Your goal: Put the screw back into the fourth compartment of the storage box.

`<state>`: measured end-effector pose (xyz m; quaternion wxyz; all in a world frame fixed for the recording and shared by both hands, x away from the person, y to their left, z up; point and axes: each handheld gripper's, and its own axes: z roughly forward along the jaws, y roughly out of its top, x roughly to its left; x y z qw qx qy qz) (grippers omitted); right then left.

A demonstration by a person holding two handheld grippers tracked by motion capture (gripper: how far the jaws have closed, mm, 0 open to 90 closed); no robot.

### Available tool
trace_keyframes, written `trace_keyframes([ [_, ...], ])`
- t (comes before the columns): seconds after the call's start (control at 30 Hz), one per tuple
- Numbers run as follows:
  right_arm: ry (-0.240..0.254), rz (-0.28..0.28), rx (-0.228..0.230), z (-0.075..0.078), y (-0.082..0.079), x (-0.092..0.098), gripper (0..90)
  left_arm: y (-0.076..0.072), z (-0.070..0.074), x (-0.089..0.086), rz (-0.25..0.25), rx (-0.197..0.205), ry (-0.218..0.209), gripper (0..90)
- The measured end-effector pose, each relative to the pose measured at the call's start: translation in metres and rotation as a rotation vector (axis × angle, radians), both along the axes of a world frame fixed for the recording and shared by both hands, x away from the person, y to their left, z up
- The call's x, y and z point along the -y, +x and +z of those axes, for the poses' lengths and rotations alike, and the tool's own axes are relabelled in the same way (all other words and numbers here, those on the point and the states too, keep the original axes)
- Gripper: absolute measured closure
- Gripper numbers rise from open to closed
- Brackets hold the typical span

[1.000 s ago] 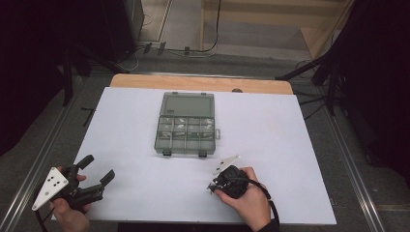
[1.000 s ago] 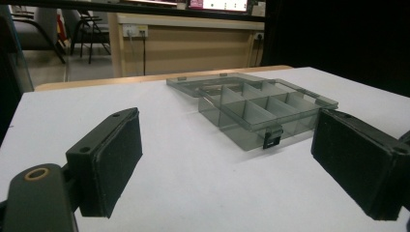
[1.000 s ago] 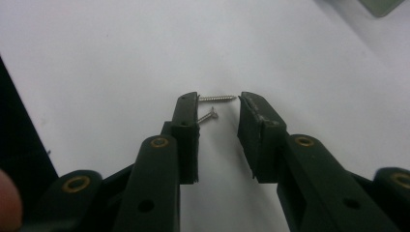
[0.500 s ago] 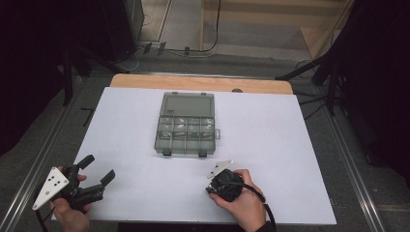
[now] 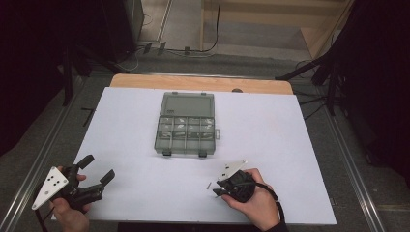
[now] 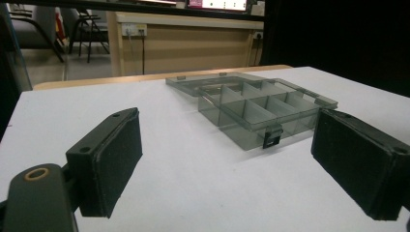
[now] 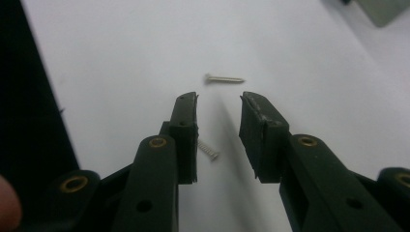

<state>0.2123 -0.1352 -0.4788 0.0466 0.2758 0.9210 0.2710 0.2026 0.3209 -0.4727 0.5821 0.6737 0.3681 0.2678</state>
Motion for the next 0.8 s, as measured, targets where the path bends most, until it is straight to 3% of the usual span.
trace_keyframes([
  [0.1,-0.031,0.061,-0.009,-0.002,-0.003,-0.002,68.9,0.0,0.0,0.001,-0.001,-0.001,0.003,11.0],
  [0.2,-0.056,0.089,-0.016,-0.005,-0.005,-0.005,68.4,0.0,0.0,0.001,-0.003,-0.001,0.003,11.0],
  [0.3,-0.114,0.111,-0.002,-0.01,-0.005,-0.007,68.1,0.0,0.0,0.0,-0.001,0.0,0.0,11.0],
  [0.4,-0.123,0.143,0.014,-0.011,-0.006,-0.006,74.5,0.0,0.0,0.0,-0.002,0.001,0.0,11.0],
  [0.53,-0.151,0.158,0.015,-0.01,-0.009,-0.009,86.1,0.0,0.0,0.001,-0.003,-0.002,0.002,11.0],
  [0.8,-0.132,0.109,-0.033,-0.009,-0.006,-0.009,87.5,0.0,0.0,0.001,-0.005,-0.002,0.002,10.9],
])
